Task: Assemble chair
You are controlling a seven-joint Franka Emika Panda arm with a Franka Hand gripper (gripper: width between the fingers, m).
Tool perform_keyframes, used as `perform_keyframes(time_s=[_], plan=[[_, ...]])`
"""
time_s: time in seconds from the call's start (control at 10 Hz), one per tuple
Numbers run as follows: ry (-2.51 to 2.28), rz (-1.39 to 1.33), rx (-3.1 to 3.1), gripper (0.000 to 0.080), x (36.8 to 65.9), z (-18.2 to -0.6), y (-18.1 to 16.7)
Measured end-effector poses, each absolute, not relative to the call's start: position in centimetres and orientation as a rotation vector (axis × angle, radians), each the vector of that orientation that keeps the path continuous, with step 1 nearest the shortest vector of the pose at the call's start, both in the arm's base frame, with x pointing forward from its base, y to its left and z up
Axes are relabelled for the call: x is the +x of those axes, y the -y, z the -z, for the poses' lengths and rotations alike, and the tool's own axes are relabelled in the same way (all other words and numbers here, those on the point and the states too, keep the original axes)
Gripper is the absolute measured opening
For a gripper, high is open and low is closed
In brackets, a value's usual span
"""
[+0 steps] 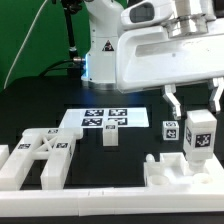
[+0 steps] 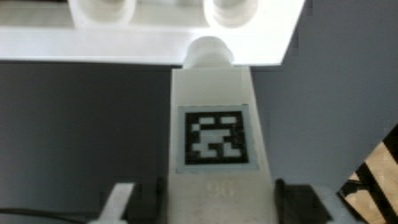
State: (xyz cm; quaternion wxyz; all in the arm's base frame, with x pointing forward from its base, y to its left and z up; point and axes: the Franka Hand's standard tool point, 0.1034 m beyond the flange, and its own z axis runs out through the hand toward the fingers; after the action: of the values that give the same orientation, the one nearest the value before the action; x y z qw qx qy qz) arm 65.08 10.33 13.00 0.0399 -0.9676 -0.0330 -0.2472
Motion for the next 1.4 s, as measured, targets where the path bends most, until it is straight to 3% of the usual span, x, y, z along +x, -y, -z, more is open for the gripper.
perform_keyframes(time_s=[0.2,0.8,1.4], plan=[[0.149,0.824,-2.945,0.0282,63.7,-12.2,-12.0],[0.204,0.844,-2.953,0.0282,63.9,-10.6,-11.5],[0.217,0.919,-2.927,0.0282,64.2,-10.6,-12.0]])
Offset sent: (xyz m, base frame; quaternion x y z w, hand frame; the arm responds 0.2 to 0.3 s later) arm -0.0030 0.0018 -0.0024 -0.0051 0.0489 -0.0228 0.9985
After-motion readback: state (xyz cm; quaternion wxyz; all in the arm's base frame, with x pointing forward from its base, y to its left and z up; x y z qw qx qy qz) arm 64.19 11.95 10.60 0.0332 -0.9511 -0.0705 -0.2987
